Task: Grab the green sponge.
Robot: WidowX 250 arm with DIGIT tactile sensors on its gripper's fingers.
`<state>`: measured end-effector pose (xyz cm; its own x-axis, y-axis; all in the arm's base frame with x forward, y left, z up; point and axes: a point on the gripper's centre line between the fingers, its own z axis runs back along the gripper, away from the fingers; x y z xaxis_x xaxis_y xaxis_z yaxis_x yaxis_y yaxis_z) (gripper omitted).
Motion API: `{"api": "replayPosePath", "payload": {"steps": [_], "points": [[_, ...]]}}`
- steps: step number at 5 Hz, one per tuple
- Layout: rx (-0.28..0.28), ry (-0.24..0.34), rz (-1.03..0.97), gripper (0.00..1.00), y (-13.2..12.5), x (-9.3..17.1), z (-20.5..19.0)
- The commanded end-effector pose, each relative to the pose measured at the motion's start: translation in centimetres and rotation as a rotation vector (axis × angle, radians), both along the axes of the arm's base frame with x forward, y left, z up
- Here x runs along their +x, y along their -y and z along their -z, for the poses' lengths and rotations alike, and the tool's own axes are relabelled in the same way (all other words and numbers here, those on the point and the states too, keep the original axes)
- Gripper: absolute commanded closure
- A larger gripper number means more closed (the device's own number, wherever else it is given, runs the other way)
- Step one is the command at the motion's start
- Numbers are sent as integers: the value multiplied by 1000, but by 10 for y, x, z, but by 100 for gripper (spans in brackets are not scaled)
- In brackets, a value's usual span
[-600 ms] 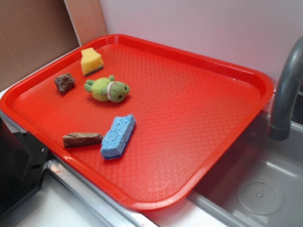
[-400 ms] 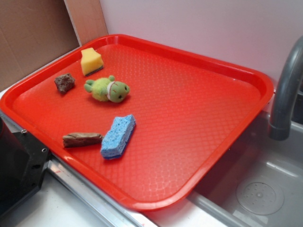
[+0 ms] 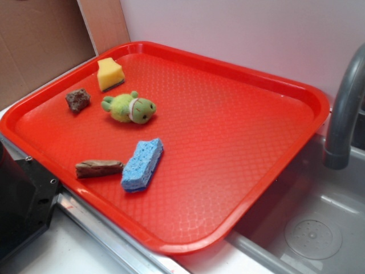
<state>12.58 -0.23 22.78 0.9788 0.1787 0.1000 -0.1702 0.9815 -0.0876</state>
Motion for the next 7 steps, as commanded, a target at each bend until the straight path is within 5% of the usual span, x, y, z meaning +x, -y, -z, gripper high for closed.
{"api": "replayPosePath", "payload": {"steps": [1, 2, 3, 4, 6, 7], "points": [[-21, 60, -326, 0, -36, 24, 17], [-28, 91, -556, 0, -59, 54, 46], [52, 119, -747, 0, -83, 85, 78], [53, 117, -795, 0, -95, 115, 112], [109, 142, -882, 0, -122, 142, 159], [114, 106, -917, 0, -131, 145, 172]]}}
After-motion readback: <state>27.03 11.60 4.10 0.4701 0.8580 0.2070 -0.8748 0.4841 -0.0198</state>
